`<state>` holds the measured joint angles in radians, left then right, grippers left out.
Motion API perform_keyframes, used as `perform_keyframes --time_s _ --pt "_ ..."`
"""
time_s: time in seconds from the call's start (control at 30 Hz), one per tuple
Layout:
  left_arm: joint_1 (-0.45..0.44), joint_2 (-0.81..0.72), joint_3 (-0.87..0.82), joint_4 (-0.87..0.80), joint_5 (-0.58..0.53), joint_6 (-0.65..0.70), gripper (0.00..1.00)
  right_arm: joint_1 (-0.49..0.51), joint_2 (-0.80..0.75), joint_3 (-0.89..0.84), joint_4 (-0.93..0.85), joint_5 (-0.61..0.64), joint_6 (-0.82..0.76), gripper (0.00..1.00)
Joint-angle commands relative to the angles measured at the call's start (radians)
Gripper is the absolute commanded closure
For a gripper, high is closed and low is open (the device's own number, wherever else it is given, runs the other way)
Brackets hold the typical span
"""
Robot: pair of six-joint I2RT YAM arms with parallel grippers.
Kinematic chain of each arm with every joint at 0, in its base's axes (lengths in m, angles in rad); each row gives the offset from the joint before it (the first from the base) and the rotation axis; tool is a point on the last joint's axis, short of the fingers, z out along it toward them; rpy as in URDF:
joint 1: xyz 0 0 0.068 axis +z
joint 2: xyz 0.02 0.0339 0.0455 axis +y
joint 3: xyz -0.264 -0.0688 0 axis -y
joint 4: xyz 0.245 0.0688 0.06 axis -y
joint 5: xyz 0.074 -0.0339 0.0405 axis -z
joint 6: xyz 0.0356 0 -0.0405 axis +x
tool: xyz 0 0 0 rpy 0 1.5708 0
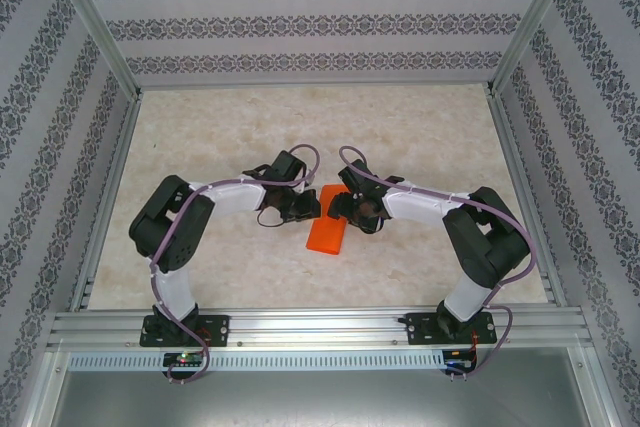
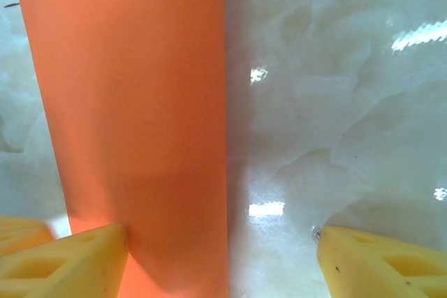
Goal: Fold a paper plane with a square sheet of paper (pick it up from the middle)
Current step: Hold the square sheet of paper at the center of the table.
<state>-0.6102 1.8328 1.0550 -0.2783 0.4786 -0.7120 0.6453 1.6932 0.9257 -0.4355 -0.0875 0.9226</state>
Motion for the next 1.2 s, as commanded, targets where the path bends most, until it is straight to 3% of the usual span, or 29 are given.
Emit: perform_keyframes --time_s 0.0,0.27,0.87,1.17 --pt "-0.006 -0.105 0.034 -0.06 -0.101 0.038 0.87 -0.003 0.057 -0.013 0.018 -0.004 0.003 0.27" --pt "-0.002 -0.185 -0.008 -0.079 -0.198 0.019 0.86 -0.003 0.055 -0.007 -0.022 0.006 -0.036 0.27" --pt "-0.001 -0.172 -0.004 -0.076 -0.177 0.002 0.87 -0.003 0.096 0.012 -0.052 0.02 -0.042 0.27" --pt "-0.001 -0.134 0.004 -0.048 -0.113 -0.002 0.87 -0.005 0.111 0.008 -0.049 0.024 -0.031 0.27"
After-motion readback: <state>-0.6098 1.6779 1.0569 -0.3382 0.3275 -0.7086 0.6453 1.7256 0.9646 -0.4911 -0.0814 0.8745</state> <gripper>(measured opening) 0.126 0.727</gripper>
